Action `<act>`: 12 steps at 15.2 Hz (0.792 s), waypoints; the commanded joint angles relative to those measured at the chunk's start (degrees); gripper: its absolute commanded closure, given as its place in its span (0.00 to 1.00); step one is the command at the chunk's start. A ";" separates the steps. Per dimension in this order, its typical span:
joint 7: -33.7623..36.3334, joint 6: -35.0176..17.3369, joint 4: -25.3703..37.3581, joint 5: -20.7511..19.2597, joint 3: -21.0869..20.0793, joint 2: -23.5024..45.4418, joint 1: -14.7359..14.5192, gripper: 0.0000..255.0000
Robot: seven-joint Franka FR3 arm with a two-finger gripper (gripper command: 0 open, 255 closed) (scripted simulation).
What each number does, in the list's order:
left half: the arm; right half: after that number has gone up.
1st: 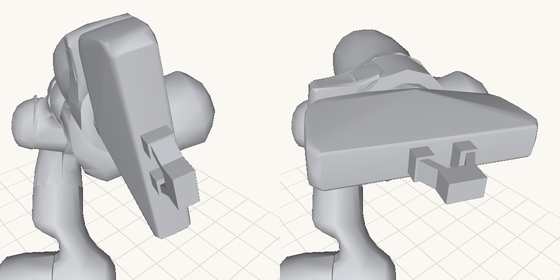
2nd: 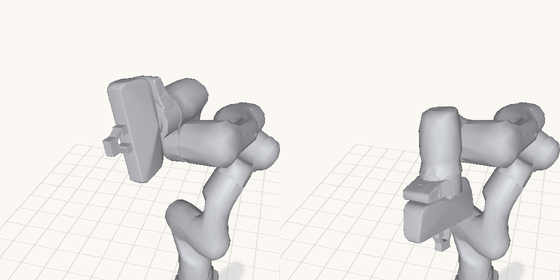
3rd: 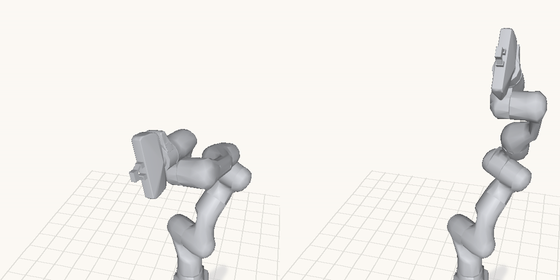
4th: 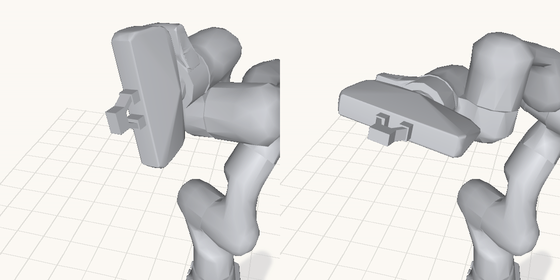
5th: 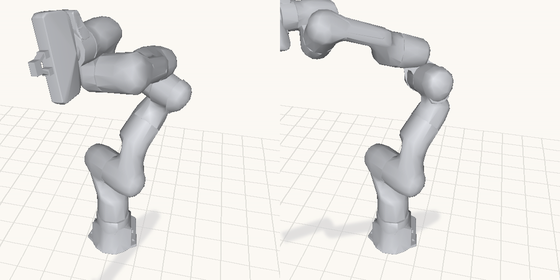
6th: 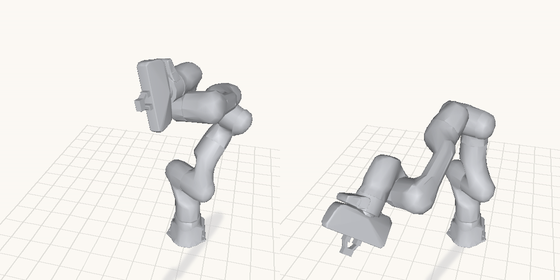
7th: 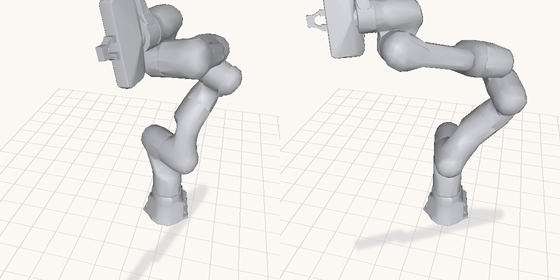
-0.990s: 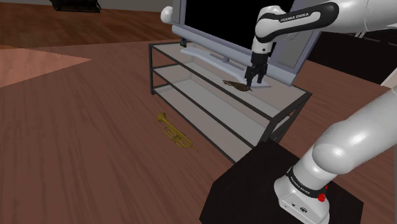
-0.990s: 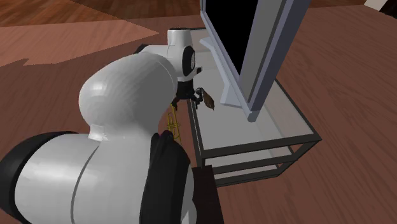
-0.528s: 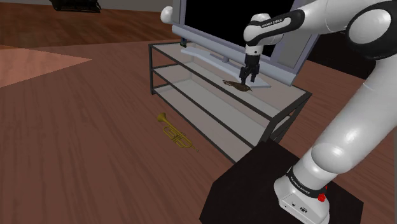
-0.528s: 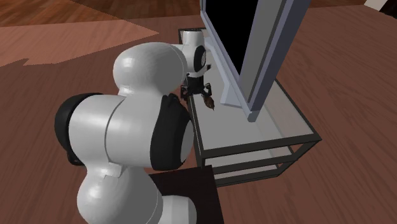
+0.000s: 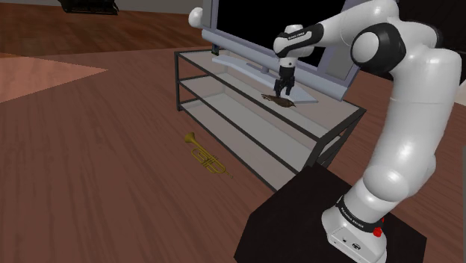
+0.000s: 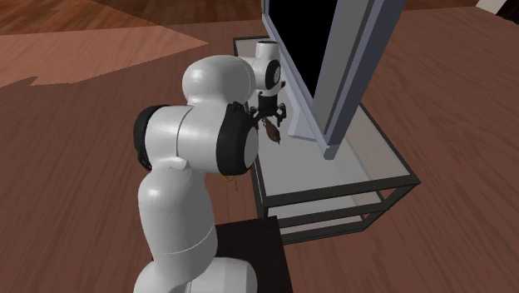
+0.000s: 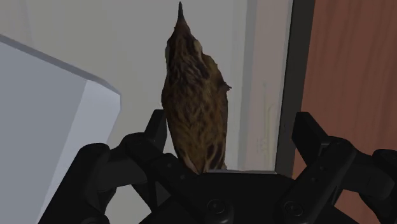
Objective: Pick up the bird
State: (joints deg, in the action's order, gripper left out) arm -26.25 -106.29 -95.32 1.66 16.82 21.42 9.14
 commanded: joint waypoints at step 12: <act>-2.26 -2.91 6.40 2.21 -0.76 9.53 2.11 1.00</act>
State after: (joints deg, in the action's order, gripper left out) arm -28.47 -109.06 -88.85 3.85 16.06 30.90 11.22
